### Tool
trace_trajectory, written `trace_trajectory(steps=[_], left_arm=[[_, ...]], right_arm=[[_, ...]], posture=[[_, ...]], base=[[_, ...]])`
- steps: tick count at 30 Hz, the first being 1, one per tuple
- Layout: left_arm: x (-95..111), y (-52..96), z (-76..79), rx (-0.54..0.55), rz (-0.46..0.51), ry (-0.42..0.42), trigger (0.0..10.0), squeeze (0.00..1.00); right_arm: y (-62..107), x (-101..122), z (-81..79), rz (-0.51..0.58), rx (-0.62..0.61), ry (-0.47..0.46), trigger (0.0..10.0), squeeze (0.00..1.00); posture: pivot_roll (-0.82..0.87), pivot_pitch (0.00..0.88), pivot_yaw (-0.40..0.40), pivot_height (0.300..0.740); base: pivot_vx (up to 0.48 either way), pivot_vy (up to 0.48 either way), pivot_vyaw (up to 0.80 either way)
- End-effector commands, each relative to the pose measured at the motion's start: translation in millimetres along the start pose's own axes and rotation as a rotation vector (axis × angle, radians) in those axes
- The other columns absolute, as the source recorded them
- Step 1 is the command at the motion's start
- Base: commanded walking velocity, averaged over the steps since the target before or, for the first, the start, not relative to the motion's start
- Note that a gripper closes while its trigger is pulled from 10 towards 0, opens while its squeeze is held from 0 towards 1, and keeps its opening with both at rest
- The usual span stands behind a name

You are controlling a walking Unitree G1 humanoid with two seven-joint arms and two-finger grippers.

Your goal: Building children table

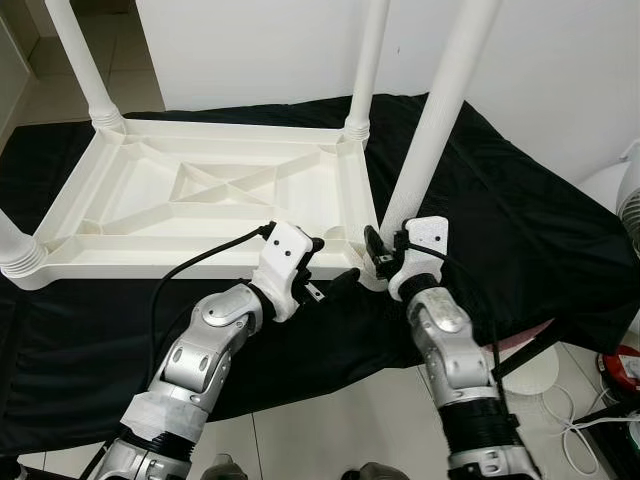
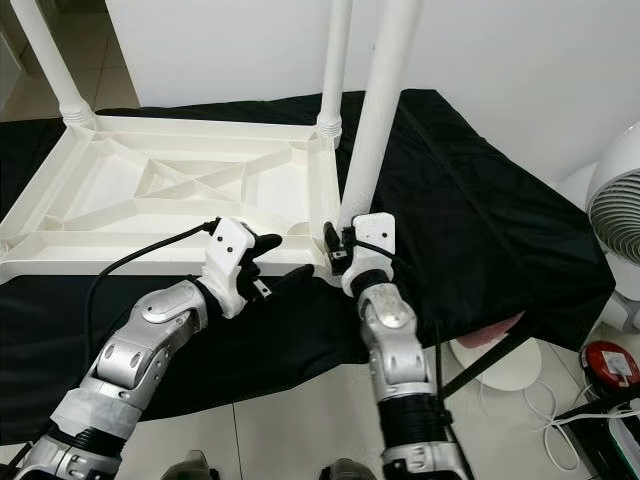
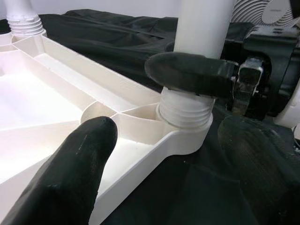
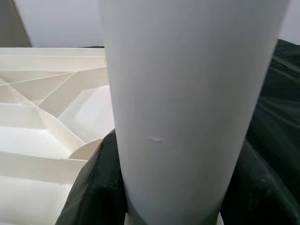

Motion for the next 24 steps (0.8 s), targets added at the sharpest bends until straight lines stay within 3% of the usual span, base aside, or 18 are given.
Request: trace_trajectory(steps=[1,3,7,8,14,24], left_arm=[[0,-1.0,-6.6,0.056,-0.005,-0.013,10.0,0.00],[1,-0.1,-7.9,0.057,0.003,-0.011,10.0,0.00],[3,0.8,-9.8,0.066,0.016,-0.014,10.0,0.00],[4,0.6,-10.4,0.071,0.019,-0.022,10.0,0.00],[9,2.5,-12.7,0.081,0.041,-0.021,10.0,0.00],[8,12.6,4.2,-0.042,0.061,-0.004,10.0,0.00]], right_arm=[[2.0,-6,5.2,-0.022,-0.082,-0.010,10.0,0.00],[2.2,-4,-0.4,-0.012,-0.092,0.009,10.0,0.00],[2.4,-2,7.8,-0.011,-0.080,0.007,10.0,0.00],[2.3,0,10.2,-0.009,-0.077,0.030,10.0,1.00],[2.5,6,17.1,-0.001,0.004,0.050,10.0,1.00],[7.4,7,26.6,-0.061,0.216,0.074,10.0,1.00]], posture=[[0.00,0.000,-0.029,0.740],[0.00,0.000,-0.032,0.740],[0.01,0.000,-0.037,0.740],[0.01,0.000,-0.038,0.740],[0.03,0.000,-0.034,0.740],[0.03,0.000,-0.025,0.740]], base=[[0.000,0.000,0.00],[0.000,0.000,0.00],[0.000,0.000,0.00],[0.000,0.000,0.00],[0.000,0.000,0.00],[0.000,0.000,0.00]])
Point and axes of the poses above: a point about 5 cm out from each wrist's last joint towards the gripper, its own y axis pointing back from the gripper into the wrist, its own x axis along the axis of the wrist's last joint, z = x × y, the point moved 3 cm from there along -y, pointing out of the wrist towards the gripper, and after that the axes turned 10 degrees about -y, right-handed, at the moved point
